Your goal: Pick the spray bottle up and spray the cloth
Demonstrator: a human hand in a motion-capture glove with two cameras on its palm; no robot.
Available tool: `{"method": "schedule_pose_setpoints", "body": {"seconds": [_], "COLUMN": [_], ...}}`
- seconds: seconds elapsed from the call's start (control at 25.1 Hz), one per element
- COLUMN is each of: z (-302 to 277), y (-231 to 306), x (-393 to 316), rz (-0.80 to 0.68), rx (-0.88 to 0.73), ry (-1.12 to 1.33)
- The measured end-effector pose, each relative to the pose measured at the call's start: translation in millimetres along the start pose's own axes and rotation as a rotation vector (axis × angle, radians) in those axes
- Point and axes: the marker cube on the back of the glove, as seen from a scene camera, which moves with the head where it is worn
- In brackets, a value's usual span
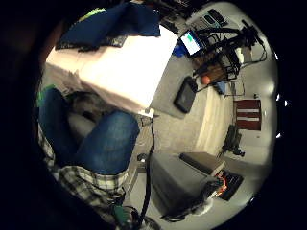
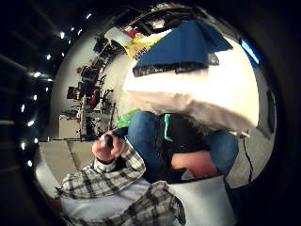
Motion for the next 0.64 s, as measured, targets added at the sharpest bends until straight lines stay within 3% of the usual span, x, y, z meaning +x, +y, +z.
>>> {"method": "schedule_pose_setpoints", "body": {"seconds": [0.4,0.64], "z": [64,107], "y": [124,163], "x": [4,9], "rz": [0.090,0.124], "rx": [-0.049,-0.161], "ry": [-0.049,-0.060]}}
